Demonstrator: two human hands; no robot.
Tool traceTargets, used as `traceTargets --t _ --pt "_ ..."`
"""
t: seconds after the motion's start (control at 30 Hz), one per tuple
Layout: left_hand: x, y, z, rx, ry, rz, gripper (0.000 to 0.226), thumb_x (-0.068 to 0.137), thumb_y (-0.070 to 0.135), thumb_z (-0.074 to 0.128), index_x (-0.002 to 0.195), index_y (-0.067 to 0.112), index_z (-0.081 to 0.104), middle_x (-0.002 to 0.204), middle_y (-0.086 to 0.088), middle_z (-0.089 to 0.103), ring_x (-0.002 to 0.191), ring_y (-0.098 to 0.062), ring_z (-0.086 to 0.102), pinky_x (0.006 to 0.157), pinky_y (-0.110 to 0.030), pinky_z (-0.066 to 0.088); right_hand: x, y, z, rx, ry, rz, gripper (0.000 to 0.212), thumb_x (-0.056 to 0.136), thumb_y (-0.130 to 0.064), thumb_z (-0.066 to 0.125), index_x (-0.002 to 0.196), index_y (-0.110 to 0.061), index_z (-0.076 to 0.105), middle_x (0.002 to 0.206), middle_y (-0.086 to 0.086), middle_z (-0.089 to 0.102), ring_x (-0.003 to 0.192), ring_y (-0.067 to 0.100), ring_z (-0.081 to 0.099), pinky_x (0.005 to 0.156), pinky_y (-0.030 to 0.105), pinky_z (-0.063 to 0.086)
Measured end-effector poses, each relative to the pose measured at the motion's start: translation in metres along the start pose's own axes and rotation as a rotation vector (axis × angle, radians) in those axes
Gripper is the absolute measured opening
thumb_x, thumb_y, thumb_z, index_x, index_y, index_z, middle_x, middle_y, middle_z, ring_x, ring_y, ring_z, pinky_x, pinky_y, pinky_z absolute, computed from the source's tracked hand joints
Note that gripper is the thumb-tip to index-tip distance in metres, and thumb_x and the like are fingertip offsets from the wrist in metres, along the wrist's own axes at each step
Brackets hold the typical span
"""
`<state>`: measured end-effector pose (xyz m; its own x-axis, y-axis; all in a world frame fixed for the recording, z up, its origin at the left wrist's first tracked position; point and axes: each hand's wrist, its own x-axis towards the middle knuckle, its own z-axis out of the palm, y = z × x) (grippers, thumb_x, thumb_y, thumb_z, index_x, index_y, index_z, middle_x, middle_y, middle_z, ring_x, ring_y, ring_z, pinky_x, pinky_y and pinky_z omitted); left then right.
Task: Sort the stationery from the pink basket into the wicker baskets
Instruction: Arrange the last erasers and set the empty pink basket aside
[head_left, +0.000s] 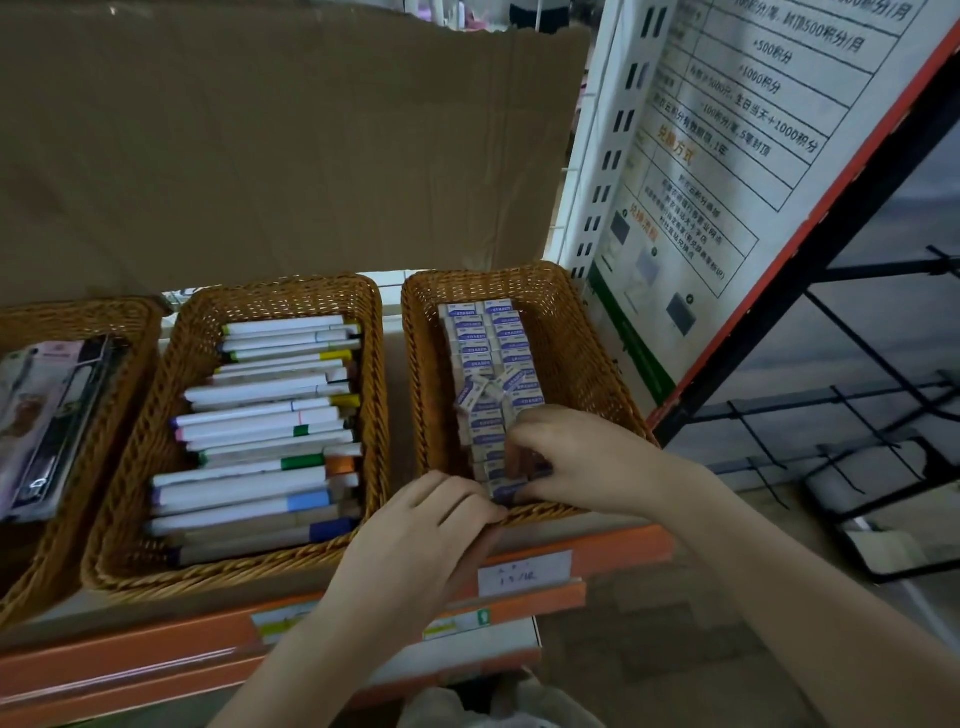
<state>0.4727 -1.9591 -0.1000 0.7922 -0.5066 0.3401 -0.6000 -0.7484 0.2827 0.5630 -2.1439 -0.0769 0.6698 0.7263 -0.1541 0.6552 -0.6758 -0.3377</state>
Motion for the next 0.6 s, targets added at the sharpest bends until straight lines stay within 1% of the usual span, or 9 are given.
traceTargets --t 0.1,0.17,0.23,0.3,0.37,0.4,0.43,0.5,0.6 --pt "0.0 0.001 0.0 0.002 -0.003 -0.006 0.029 0.091 0.029 0.043 0.093 0.019 0.07 0.091 0.006 0.066 0.084 -0.011 0.062 0.077 -0.019 0.047 0.0 0.001 0.0 -0.013 -0.008 0.01 0.027 0.084 -0.028 0.068 0.103 -0.011 0.059 0.099 0.004 0.056 0.095 0.018 0.05 0.079 0.035 0.045" --pt "0.0 0.001 -0.001 -0.007 -0.019 -0.025 0.029 0.091 0.03 0.043 0.093 0.02 0.07 0.091 0.007 0.066 0.084 -0.01 0.061 0.076 -0.019 0.046 0.002 0.002 -0.001 -0.01 -0.022 0.005 0.027 0.085 -0.027 0.068 0.105 -0.011 0.059 0.101 0.003 0.056 0.096 0.017 0.05 0.079 0.033 0.044" --pt "0.002 0.001 -0.001 -0.007 -0.019 -0.027 0.027 0.09 0.03 0.043 0.092 0.021 0.069 0.089 0.008 0.065 0.083 -0.009 0.06 0.075 -0.019 0.048 0.003 0.004 -0.004 0.035 -0.056 -0.007 0.027 0.085 -0.028 0.068 0.106 -0.013 0.06 0.097 -0.003 0.055 0.091 0.011 0.049 0.074 0.025 0.041" --pt "0.008 0.0 -0.005 -0.02 0.004 0.0 0.025 0.089 0.029 0.045 0.088 0.02 0.068 0.086 0.008 0.065 0.08 -0.009 0.06 0.074 -0.019 0.047 0.004 0.007 -0.01 0.09 -0.081 -0.011 0.025 0.085 -0.028 0.068 0.105 -0.015 0.062 0.09 -0.012 0.052 0.081 0.001 0.047 0.066 0.013 0.036" --pt "0.02 -0.006 -0.01 0.002 0.024 -0.001 0.026 0.089 0.028 0.045 0.085 0.018 0.068 0.083 0.006 0.066 0.078 -0.011 0.061 0.073 -0.019 0.046 0.006 0.013 -0.017 0.09 -0.05 -0.005 0.021 0.087 -0.025 0.066 0.105 -0.016 0.063 0.085 -0.019 0.047 0.074 -0.005 0.044 0.065 0.008 0.035" --pt "0.029 -0.009 -0.013 0.037 0.027 -0.021 0.026 0.089 0.028 0.045 0.085 0.017 0.069 0.083 0.006 0.067 0.078 -0.012 0.062 0.073 -0.019 0.047 0.009 0.018 -0.021 0.065 -0.015 0.006 0.02 0.087 -0.024 0.065 0.106 -0.017 0.064 0.085 -0.02 0.047 0.075 -0.006 0.044 0.066 0.008 0.034" --pt "0.039 -0.013 -0.016 0.078 0.013 -0.061 0.026 0.089 0.029 0.046 0.086 0.017 0.068 0.084 0.005 0.067 0.08 -0.013 0.062 0.073 -0.02 0.047 0.013 0.023 -0.024 0.031 0.026 0.025 0.02 0.088 -0.023 0.064 0.107 -0.018 0.063 0.089 -0.017 0.048 0.078 -0.005 0.044 0.067 0.011 0.034" --pt "0.06 -0.022 -0.019 0.137 -0.029 -0.168 0.022 0.092 0.031 0.047 0.095 0.019 0.066 0.093 0.005 0.065 0.091 -0.013 0.058 0.077 -0.023 0.048 0.024 0.031 -0.031 -0.034 0.107 0.068 0.022 0.089 -0.023 0.062 0.111 -0.02 0.06 0.1 -0.01 0.051 0.092 0.004 0.046 0.073 0.018 0.035" --pt "0.09 -0.04 -0.011 0.243 -0.08 -0.262 0.021 0.096 0.033 0.045 0.104 0.019 0.059 0.103 0.002 0.059 0.101 -0.014 0.049 0.076 -0.024 0.042 0.042 0.04 -0.032 -0.101 0.126 0.076 0.03 0.091 -0.021 0.059 0.121 -0.018 0.056 0.121 -0.003 0.051 0.117 0.015 0.042 0.091 0.026 0.039"
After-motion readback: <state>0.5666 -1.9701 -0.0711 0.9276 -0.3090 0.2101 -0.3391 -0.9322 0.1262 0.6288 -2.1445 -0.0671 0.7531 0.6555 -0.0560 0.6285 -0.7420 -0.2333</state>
